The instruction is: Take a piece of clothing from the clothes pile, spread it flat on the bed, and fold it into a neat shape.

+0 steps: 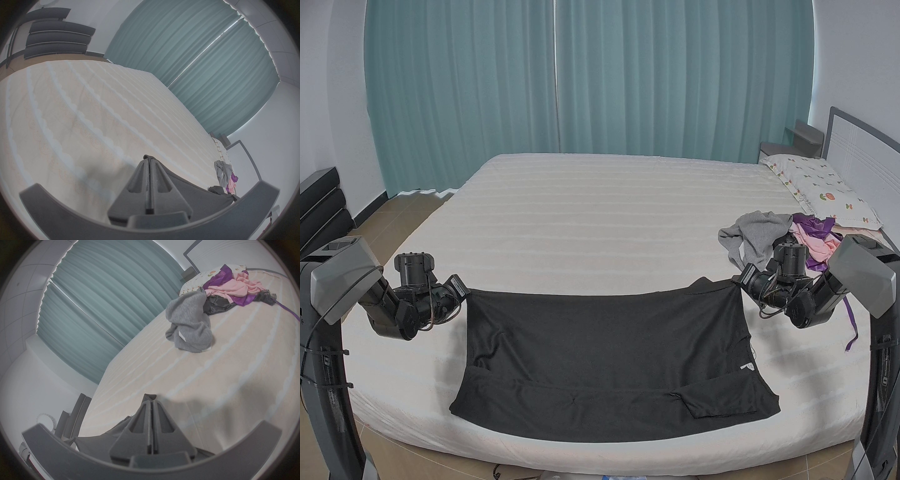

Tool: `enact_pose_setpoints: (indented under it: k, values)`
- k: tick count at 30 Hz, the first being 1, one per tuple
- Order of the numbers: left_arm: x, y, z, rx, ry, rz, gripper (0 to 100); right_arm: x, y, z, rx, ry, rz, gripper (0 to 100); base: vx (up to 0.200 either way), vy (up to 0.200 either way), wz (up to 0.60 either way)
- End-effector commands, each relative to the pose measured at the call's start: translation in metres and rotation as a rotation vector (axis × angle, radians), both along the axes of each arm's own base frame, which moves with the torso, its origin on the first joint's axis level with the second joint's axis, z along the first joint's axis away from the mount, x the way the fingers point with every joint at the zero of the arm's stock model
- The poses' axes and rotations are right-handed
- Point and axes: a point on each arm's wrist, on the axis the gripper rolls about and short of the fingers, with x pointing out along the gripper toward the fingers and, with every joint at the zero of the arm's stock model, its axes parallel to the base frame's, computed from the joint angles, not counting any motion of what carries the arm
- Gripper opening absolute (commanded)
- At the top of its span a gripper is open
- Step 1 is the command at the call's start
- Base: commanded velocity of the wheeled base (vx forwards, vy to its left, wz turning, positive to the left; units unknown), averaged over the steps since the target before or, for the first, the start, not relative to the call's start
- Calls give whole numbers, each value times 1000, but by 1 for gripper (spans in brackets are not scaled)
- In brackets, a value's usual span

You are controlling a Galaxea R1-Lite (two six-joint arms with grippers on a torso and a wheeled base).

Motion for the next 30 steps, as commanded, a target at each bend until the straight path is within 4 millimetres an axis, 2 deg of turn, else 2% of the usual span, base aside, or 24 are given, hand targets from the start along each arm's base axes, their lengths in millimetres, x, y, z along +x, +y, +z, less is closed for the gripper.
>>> enact_pose_setpoints:
  k: [1, 5, 11, 16, 22, 30]
  values:
    - [-1, 2, 1, -1, 2, 5, 0, -6, -2, 5, 6, 5, 7, 0, 0, 0, 0]
    - [-9, 2, -2, -2, 25, 6, 0, -13, -9, 16, 18, -11, 8, 0, 0, 0, 0]
    - [-18, 0, 11, -7, 12, 5, 0, -37, -10, 2, 8, 17, 75, 0, 0, 0, 0]
    - [-26, 0, 5, -3, 45, 6, 0, -46, -12, -3, -20, 29, 86, 0, 0, 0, 0]
    - [-45, 3, 3, -9, 87, 13, 0, -72, -14, 1, -14, 66, 160, 0, 0, 0, 0]
    - [-66, 1, -7, -20, 162, -6, 0, -100, -22, -10, -57, 99, 193, 0, 0, 0, 0]
